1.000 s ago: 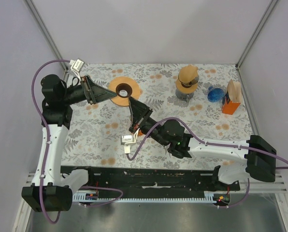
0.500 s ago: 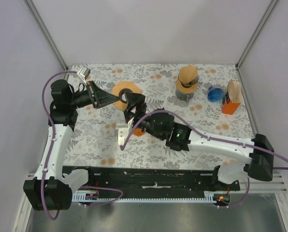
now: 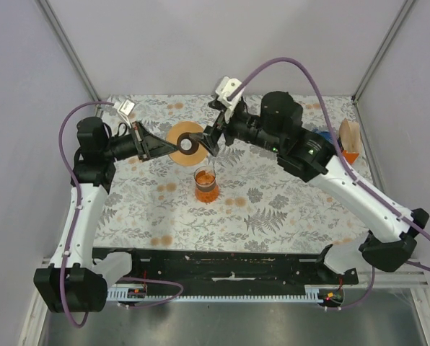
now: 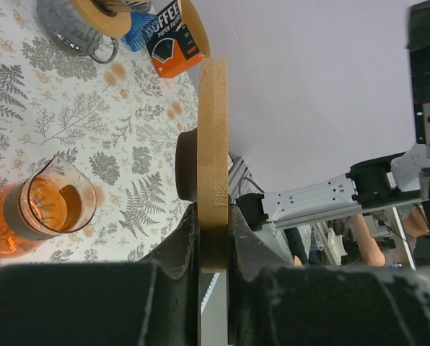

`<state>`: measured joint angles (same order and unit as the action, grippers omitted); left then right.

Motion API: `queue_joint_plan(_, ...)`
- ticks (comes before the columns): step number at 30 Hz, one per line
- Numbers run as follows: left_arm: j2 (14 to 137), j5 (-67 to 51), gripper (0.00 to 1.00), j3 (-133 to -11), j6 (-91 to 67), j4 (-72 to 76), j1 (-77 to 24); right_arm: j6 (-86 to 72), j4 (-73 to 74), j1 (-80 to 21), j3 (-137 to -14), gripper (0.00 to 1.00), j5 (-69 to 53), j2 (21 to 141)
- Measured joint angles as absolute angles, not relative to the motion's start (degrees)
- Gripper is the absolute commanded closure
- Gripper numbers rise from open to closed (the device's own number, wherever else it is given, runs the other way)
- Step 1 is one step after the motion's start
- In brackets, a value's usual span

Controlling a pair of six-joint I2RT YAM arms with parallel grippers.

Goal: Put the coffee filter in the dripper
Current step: Adjust the dripper holder.

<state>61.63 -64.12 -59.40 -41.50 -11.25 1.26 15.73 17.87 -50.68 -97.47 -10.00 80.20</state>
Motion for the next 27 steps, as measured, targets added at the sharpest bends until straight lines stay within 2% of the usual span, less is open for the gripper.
queue_joint_plan(8, 58.87, -63.51, 0.98, -58.33, -40.14, -12.19, 1.26, 6.7, 26.85, -50.96, -99.29, 0.13, -4.45, 90.65)
queue_joint_plan(13, 58.5, -63.2, 0.98, -57.01, -39.68, -12.69, 1.26, 4.54, 30.0, -50.89, -101.54, 0.29, -2.48, 94.78)
queue_joint_plan(23, 57.6, -62.54, 0.98, -55.24, -39.68, -12.91, 2.07, 4.49, 35.29, -51.09, -108.38, 0.89, -1.58, 99.22)
queue_joint_plan(24, 57.58, -62.52, 0.97, -55.05, -39.68, -12.91, 2.15, 4.62, 35.64, -51.09, -108.62, 1.0, -1.61, 99.44)
queue_joint_plan(25, 57.58, -62.41, 0.83, -54.89, -39.66, -12.84, 2.15, 4.67, 35.88, -51.03, -108.73, 1.0, -1.8, 99.63)
queue_joint_plan(26, 57.58, -62.33, 0.61, -54.83, -39.66, -12.95, 2.15, 4.73, 36.03, -51.03, -108.75, 1.0, -1.76, 99.74)
queue_joint_plan(27, 57.56, -62.15, 0.33, -54.7, -39.66, -12.93, 2.15, 4.78, 36.03, -51.0, -108.77, 1.0, -1.78, 99.83)
